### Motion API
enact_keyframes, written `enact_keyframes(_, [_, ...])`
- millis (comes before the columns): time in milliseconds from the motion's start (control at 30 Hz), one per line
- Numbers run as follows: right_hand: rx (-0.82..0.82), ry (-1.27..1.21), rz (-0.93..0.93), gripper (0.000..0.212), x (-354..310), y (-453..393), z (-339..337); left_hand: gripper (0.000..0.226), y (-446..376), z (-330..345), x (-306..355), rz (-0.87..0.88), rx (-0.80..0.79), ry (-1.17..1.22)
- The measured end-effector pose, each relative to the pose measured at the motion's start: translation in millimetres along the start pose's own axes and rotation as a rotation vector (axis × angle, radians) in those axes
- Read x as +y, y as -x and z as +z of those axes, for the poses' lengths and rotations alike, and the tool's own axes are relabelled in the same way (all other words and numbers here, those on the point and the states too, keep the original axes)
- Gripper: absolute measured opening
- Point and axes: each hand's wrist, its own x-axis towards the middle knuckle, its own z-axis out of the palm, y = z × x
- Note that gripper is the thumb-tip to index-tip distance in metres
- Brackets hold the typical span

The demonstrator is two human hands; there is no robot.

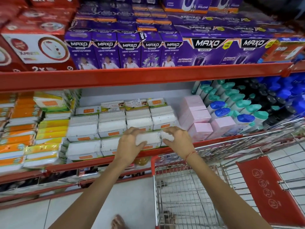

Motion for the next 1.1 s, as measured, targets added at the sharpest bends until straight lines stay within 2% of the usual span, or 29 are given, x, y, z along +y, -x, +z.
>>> enact_keyframes(33, [0.005, -0.150, 0.058, 0.031, -8, 7, 8, 0.032, 11, -5, -6, -0.028, 0.055, 0.052])
enact_keyframes(100, [-0.095, -0.488, 0.231, 0.024, -25, 18, 28, 0.021, 33, -14, -20, -0.132, 0.133, 0.190])
enact_keyframes(233, [-0.349, -1.254, 0.707, 0.036, -63, 35, 64, 0.018, 73, -23, -61, -0.490, 0.183, 0.442])
enact_keyframes(300, [-0.396, -1.435, 0.807, 0.041, -79, 37, 77, 0.019, 84, -29, -82, -0.743, 0.181, 0.726])
enact_keyframes(367, [-0.403, -1.553, 0.879, 0.051, -90, 35, 88, 0.033, 86, -40, -93, -0.952, 0.178, 1.081])
enact_keyframes(433, [-0.378, -1.632, 0.945, 0.058, -100, 31, 99, 0.049, 86, -55, -100, -1.056, 0.204, 1.299])
enact_keyframes(500, [-0.324, -1.665, 0.985, 0.061, -109, 24, 107, 0.054, 80, -65, -108, -1.098, 0.235, 1.447])
enact_keyframes(600, [-0.242, -1.680, 1.022, 0.057, -116, 13, 116, 0.060, 64, -69, -110, -1.154, 0.249, 1.559])
enact_keyframes(700, [-0.227, -1.629, 1.035, 0.056, -121, 4, 121, 0.057, 51, -72, -108, -1.178, 0.266, 1.596])
enact_keyframes(900, [-0.215, -1.559, 1.013, 0.044, -137, -4, 112, 0.042, 36, -74, -117, -1.191, 0.235, 1.523])
enact_keyframes(1100, [-0.205, -1.451, 0.980, 0.041, -149, -16, 114, 0.040, 24, -84, -124, -1.189, 0.203, 1.487])
